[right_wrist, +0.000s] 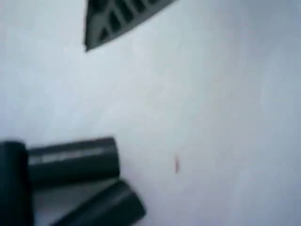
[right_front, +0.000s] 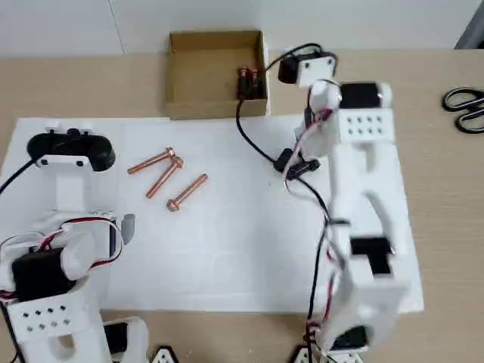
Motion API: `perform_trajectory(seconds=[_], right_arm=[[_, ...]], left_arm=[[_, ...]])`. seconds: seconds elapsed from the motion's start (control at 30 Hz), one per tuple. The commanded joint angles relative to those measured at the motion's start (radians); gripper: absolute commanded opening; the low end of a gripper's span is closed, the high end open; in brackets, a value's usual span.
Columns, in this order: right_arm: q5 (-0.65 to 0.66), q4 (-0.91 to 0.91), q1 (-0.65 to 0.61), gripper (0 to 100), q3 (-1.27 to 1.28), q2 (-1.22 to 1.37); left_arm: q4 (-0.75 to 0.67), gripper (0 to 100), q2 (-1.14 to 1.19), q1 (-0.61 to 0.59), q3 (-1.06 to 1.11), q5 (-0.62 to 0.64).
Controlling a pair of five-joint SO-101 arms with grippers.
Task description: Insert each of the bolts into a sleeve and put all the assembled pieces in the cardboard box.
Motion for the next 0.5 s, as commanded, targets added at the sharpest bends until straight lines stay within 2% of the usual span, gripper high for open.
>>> perform_trajectory(seconds=[0.0, 0.2, 0.47], right_arm=[[0.028, 0.018, 0.012, 15.8, -0.219, 0.142], [0.044, 0.018, 0.007, 15.7, -0.354, 0.309], [0.043, -0.016, 0.007, 15.7, -0.377, 0.429]], left_arm=[[0.002, 22, -0.012, 0.002, -0.035, -0.003], [0.002, 22, -0.012, -0.002, -0.035, -0.003], [0.002, 22, -0.012, -0.002, -0.035, -0.003]])
